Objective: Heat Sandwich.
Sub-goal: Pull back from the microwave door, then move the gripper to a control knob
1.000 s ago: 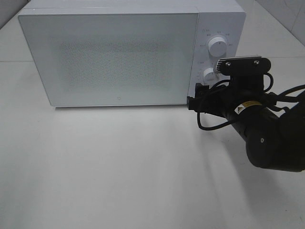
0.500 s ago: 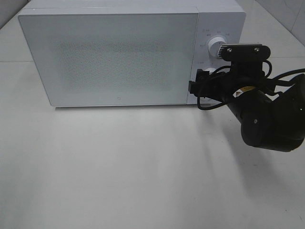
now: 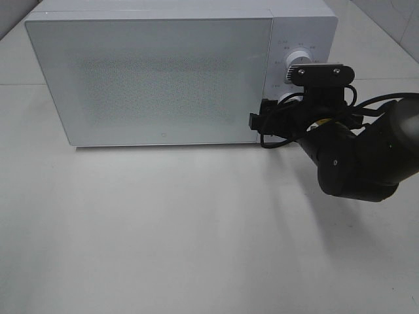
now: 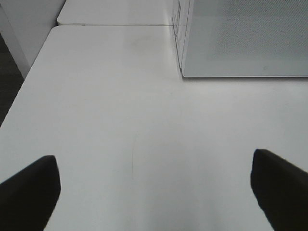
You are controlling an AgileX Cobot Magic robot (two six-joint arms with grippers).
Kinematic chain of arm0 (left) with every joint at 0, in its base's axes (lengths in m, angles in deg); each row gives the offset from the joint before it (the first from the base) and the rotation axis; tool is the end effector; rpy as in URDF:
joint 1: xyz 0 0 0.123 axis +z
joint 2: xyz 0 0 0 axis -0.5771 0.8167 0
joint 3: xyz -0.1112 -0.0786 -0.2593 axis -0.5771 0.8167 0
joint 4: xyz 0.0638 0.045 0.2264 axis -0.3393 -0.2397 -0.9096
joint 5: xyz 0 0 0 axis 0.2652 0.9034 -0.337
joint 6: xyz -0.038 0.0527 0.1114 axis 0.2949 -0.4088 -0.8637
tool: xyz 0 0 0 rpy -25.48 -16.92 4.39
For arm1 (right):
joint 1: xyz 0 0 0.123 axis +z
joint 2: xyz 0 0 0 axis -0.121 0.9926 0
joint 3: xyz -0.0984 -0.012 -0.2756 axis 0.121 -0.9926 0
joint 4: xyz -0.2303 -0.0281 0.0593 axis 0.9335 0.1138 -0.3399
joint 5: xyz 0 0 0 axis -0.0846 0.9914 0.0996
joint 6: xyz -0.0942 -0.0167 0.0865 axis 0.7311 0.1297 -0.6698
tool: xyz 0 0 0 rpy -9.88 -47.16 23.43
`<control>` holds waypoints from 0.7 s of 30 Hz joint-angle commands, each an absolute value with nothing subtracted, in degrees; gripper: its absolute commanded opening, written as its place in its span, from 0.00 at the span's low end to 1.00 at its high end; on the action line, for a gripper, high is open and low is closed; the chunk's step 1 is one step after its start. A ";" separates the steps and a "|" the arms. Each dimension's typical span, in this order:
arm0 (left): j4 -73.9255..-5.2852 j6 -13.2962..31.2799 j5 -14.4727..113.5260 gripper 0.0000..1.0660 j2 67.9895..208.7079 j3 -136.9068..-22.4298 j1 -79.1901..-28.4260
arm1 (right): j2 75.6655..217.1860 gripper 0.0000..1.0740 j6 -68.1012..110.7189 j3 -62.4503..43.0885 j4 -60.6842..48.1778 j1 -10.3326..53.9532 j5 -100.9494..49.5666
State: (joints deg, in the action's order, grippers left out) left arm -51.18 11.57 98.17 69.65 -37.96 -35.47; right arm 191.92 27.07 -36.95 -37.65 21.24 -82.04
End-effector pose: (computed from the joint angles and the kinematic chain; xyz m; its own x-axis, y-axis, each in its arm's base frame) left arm 0.0107 -0.0060 0.2557 -0.4380 -0.0040 -0.8990 0.0425 0.9988 -0.0251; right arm 0.3571 0.1253 0.1321 -0.2036 0.0126 -0.9790 -0.0089 0.9999 0.0148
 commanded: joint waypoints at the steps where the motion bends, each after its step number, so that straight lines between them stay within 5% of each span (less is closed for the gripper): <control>1: -51.12 12.09 97.66 0.97 68.22 -37.84 -35.42 | 191.92 0.77 26.90 -35.98 -36.73 21.01 -82.96; 16: -51.12 12.09 97.66 0.97 68.22 -37.84 -35.42 | 191.23 0.72 26.90 -36.04 -37.14 21.18 -82.79; 21: -51.12 12.09 97.66 0.97 68.22 -37.84 -35.42 | 191.23 0.64 26.90 -36.04 -37.14 21.18 -82.27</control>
State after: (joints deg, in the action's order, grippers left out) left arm -51.18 11.57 98.17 69.65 -37.96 -35.47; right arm 191.92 27.07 -36.84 -38.05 21.24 -81.98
